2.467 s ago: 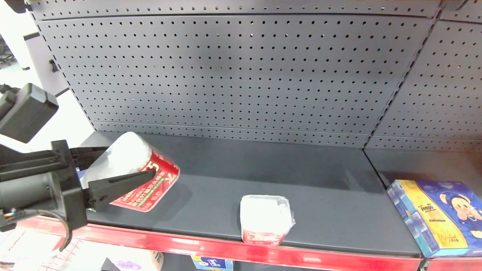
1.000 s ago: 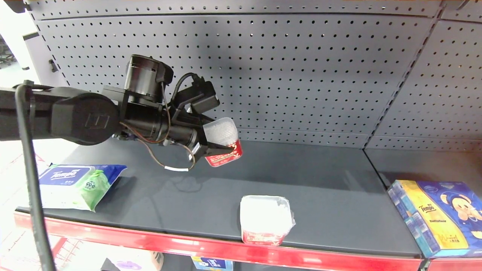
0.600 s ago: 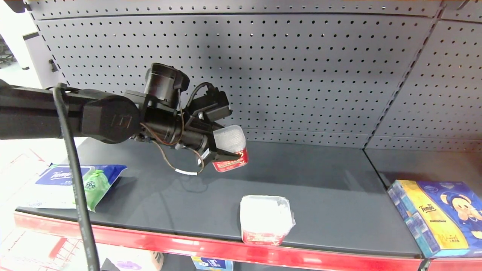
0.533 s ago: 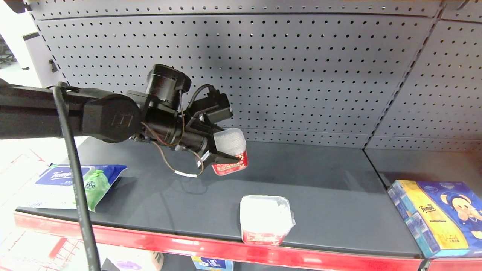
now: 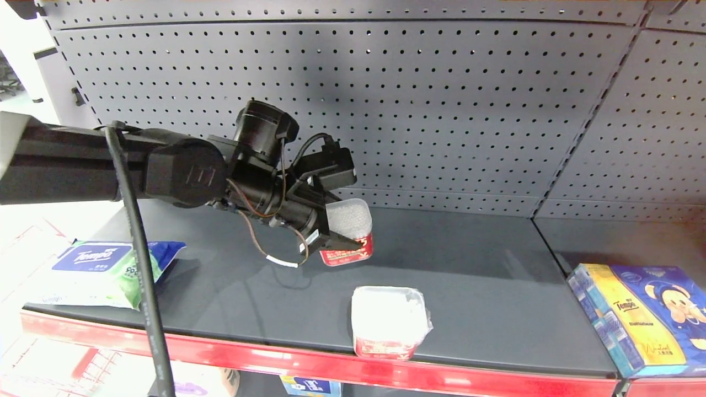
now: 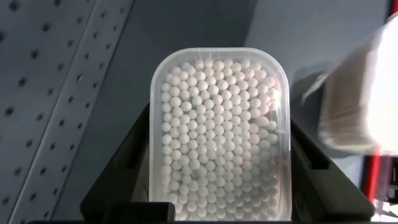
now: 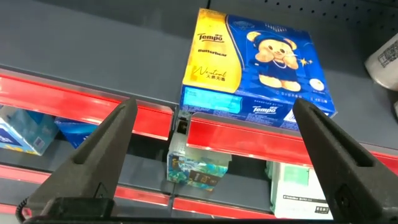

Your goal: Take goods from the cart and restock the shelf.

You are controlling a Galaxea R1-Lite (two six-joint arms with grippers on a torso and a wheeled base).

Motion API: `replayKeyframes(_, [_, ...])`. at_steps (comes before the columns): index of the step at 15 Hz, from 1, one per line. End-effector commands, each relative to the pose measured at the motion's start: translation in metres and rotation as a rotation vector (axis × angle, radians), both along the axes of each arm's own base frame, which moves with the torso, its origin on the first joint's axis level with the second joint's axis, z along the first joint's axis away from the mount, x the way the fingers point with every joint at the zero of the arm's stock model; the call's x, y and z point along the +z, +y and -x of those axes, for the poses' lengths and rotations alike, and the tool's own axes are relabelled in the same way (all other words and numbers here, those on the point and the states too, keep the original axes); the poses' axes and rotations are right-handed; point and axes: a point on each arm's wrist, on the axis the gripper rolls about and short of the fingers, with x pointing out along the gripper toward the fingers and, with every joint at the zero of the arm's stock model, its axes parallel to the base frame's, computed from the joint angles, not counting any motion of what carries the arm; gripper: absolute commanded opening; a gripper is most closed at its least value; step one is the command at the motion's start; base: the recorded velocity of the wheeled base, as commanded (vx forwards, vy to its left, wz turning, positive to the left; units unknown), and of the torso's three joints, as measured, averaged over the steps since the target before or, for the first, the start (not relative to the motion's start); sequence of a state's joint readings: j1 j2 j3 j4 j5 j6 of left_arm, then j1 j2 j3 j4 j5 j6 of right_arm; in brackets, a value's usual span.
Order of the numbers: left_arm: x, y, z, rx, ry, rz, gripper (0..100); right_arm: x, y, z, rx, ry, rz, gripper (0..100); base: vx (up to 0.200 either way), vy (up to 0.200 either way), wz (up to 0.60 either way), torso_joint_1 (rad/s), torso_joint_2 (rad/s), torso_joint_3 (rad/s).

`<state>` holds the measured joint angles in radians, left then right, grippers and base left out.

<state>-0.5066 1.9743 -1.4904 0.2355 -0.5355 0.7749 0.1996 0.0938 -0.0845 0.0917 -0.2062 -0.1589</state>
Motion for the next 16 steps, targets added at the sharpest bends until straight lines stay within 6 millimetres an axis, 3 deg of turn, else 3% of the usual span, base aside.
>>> replayKeyframes(1, [-0.001, -0.006, -0.001, -0.013, -0.005, 0.000, 0, -0.001, 0.000, -0.001, 0.001, 0.008, 0.002, 100, 0.000, 0.000, 0.00, 0.000, 0.00, 0.000])
replayKeyframes(7, [-0.007, -0.022, -0.006, -0.045, -0.010, -0.002, 0, -0.002, 0.000, -0.001, 0.001, 0.012, 0.003, 100, 0.000, 0.000, 0.00, 0.000, 0.00, 0.000])
replayKeyframes(16, [-0.009, -0.022, -0.007, -0.041, -0.015, -0.012, 0, -0.003, 0.000, -0.001, -0.001, 0.015, 0.002, 100, 0.000, 0.000, 0.00, 0.000, 0.00, 0.000])
